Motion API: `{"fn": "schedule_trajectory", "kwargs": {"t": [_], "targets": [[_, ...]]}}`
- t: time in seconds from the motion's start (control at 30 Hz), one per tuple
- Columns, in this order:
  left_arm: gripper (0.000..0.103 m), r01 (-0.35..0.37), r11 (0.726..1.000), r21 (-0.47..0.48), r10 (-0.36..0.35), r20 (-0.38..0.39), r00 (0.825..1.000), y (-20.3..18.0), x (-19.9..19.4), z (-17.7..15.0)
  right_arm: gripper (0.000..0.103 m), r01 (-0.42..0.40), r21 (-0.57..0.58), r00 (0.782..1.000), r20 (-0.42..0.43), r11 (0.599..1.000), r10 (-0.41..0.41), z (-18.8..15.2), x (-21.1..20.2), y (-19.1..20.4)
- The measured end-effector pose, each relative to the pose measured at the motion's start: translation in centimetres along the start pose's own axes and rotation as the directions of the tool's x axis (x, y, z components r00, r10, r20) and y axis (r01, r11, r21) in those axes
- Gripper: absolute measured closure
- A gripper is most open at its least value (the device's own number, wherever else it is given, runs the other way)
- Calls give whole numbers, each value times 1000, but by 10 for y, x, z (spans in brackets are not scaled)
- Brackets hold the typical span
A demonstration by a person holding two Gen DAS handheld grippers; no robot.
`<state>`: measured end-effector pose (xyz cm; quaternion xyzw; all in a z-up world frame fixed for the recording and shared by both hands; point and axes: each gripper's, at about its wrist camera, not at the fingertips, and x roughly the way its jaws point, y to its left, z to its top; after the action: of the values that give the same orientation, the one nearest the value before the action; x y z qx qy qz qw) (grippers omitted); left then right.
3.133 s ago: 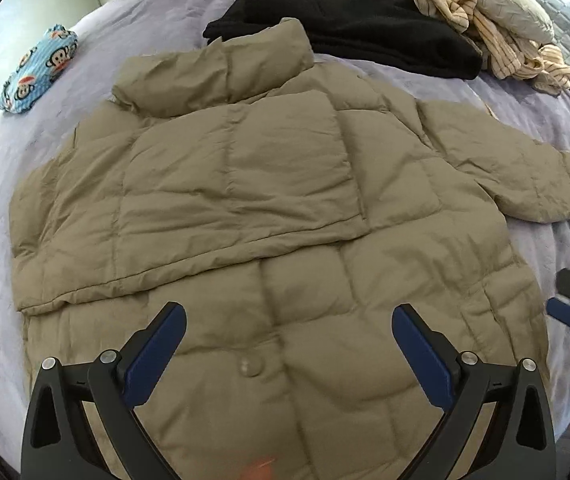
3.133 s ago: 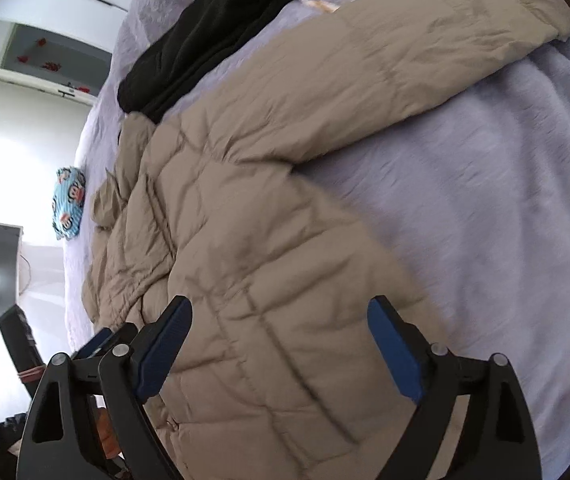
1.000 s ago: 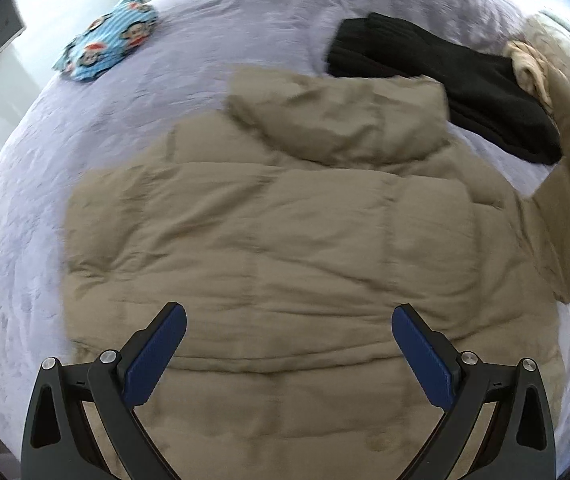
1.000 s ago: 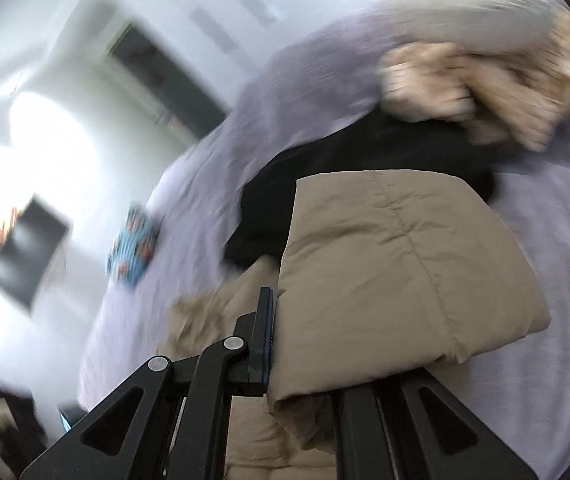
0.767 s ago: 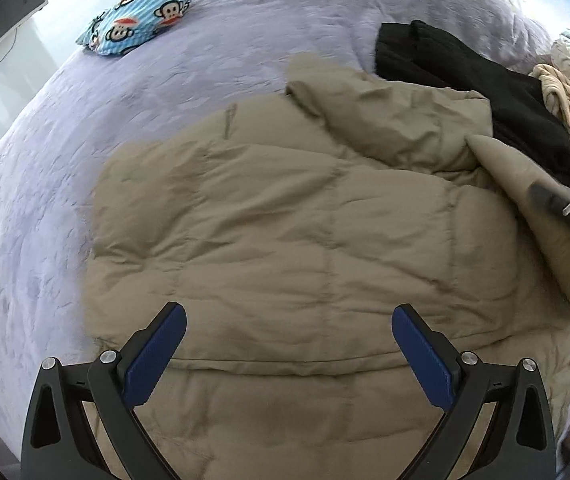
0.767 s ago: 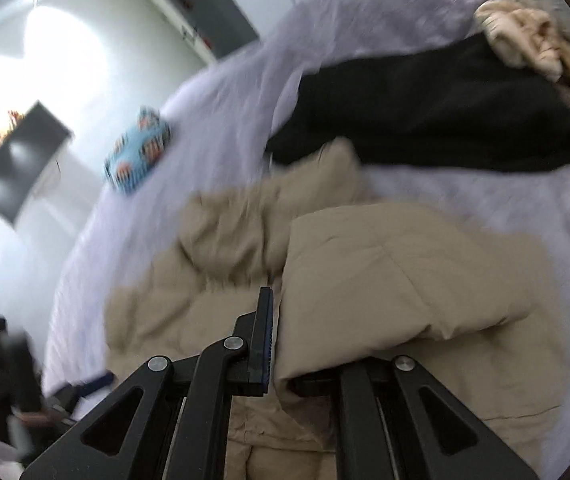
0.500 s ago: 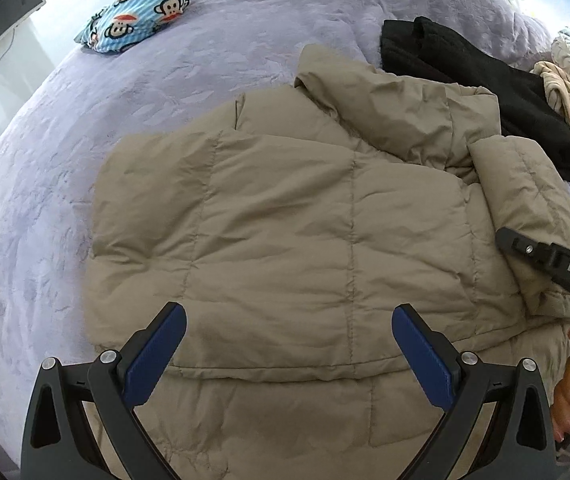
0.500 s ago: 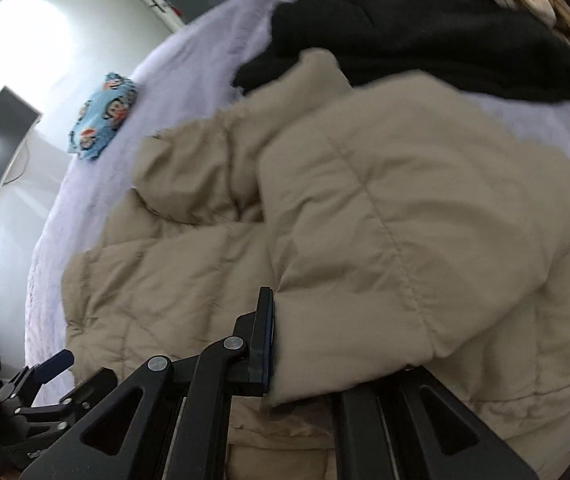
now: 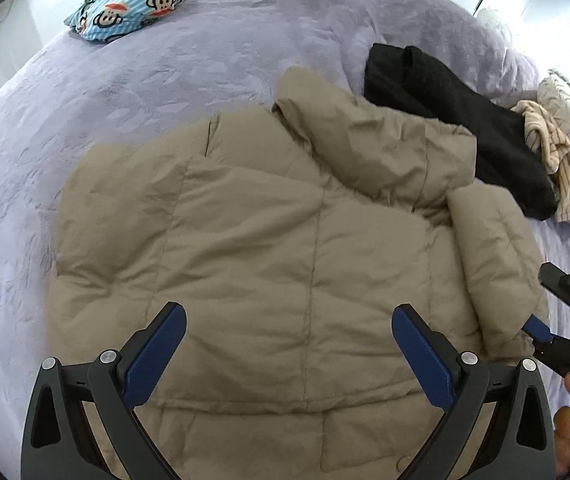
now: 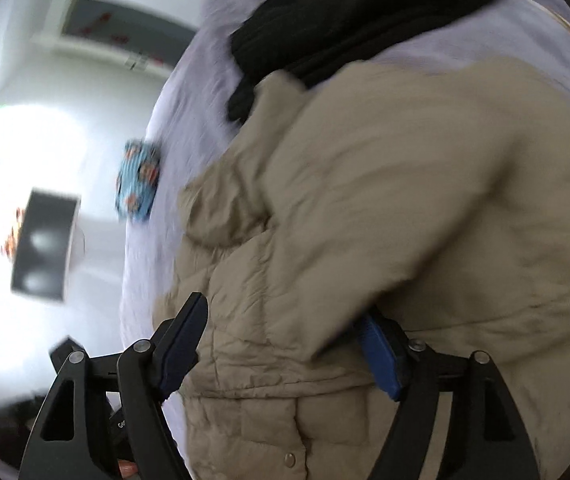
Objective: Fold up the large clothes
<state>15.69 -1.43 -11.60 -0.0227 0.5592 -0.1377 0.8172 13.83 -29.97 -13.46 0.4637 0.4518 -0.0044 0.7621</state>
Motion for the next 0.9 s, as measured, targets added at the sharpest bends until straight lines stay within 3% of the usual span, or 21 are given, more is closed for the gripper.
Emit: {"fn": "schedule_trajectory", "kwargs": {"t": [0.13, 0.17, 0.23, 0.27, 0.3, 0.43, 0.53, 0.63, 0.67, 0.7, 0.77, 0.83, 0.9], "targets": [[0, 36, 999, 13, -36, 0, 999, 2, 0, 2, 26, -12, 59, 999, 52, 998, 9, 17, -8, -11], [0, 55, 998, 9, -55, -4, 998, 3, 0, 2, 33, -27, 78, 997, 68, 997, 22, 21, -10, -13], [0, 93, 996, 2, -93, -4, 996, 6, -3, 2, 68, -52, 119, 996, 81, 992, 43, 27, -10, -14], [1, 107, 994, -1, -107, 0, 994, 9, -5, 2, 92, -57, 136, 996, 78, 989, 47, 29, -5, -13], [3, 127, 992, -7, -127, 9, 992, 13, -7, 3, 94, -60, 137, 996, 71, 989, 51, 31, -1, -10], [3, 200, 978, -62, -198, 36, 980, 30, -16, 7, 94, -17, -89, 999, 30, 996, 20, 24, 14, 37], [3, 251, 962, -107, -245, 64, 967, 45, -23, 12, 94, 20, -272, 998, -45, 962, -33, 1, 40, 75], [3, 300, 943, -145, -292, 73, 953, 53, -23, 14, 88, 98, -425, 982, -108, 900, -157, -30, 69, 97], [3, 323, 933, -156, -317, 63, 946, 54, -20, 13, 77, 135, -468, 969, -122, 873, -215, -40, 79, 100], [3, 340, 926, -166, -337, 49, 940, 53, -17, 12, 60, 149, -497, 957, -146, 855, -251, -49, 86, 100], [3, 353, 920, -171, -354, 26, 935, 48, -10, 9, 38, 143, -509, 948, -177, 849, -266, -60, 89, 95], [3, 379, 909, -172, -382, 13, 924, 41, -6, 6, 37, 124, -511, 949, -189, 851, -251, -65, 82, 92], [3, 423, 886, -188, -431, -2, 902, 35, -1, 4, 37, 126, -510, 947, -195, 851, -257, -65, 75, 88]]}}
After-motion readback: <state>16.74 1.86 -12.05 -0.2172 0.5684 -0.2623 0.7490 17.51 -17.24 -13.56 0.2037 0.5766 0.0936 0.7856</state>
